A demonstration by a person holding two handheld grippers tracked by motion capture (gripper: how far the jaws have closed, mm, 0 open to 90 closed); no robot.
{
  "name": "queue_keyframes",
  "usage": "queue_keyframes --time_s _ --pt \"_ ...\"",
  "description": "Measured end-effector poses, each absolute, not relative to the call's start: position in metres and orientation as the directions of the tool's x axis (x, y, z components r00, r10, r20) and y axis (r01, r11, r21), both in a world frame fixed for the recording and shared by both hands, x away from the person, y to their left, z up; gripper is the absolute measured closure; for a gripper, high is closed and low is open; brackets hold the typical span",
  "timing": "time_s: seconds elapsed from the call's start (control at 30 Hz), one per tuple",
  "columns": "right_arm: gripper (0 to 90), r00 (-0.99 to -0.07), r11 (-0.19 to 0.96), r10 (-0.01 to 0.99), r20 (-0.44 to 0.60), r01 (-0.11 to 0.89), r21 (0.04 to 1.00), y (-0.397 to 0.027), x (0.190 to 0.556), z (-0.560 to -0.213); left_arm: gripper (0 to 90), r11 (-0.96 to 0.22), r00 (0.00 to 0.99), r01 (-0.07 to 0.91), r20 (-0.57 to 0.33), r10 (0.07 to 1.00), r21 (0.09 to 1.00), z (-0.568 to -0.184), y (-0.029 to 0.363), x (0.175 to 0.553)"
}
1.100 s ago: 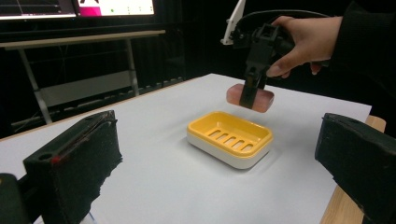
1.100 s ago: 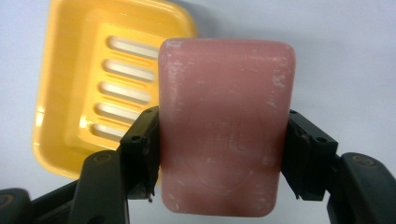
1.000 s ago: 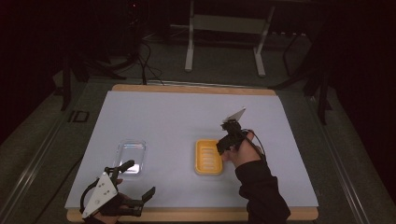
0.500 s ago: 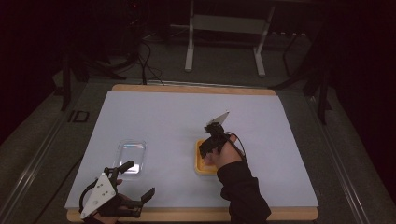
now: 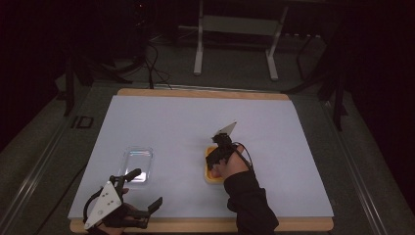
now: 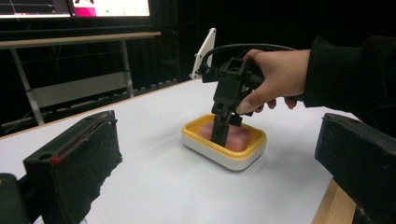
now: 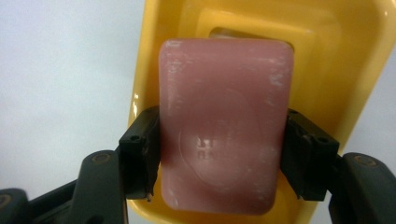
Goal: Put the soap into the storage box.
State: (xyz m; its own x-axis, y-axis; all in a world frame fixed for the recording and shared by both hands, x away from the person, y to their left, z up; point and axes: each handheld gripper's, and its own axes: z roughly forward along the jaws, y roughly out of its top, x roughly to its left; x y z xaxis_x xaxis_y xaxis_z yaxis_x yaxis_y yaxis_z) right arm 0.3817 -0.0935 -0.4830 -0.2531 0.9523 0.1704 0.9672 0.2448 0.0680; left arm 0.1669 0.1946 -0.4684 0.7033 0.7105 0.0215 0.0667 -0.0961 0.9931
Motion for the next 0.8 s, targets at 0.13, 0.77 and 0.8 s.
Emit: queue_keyframes --time_s 0.13,0.77,0.8 --pt "34.1 -0.235 0.23 0.953 0.192 0.972 0.051 -0.096 0.381 -0.48 0.3 -0.096 0.705 0.067 0.022 0.709 0.993 -0.469 0.194 0.167" --pt "24.1 -0.365 0.341 0.919 0.15 0.926 0.161 -0.103 0.38 -0.444 0.3 -0.111 0.705 0.066 0.033 0.709 0.992 -0.469 0.194 0.168" --pt "21.8 -0.377 0.351 0.913 0.157 0.92 0.172 -0.105 0.381 -0.443 0.3 -0.109 0.704 0.067 0.03 0.709 0.992 -0.469 0.193 0.168"
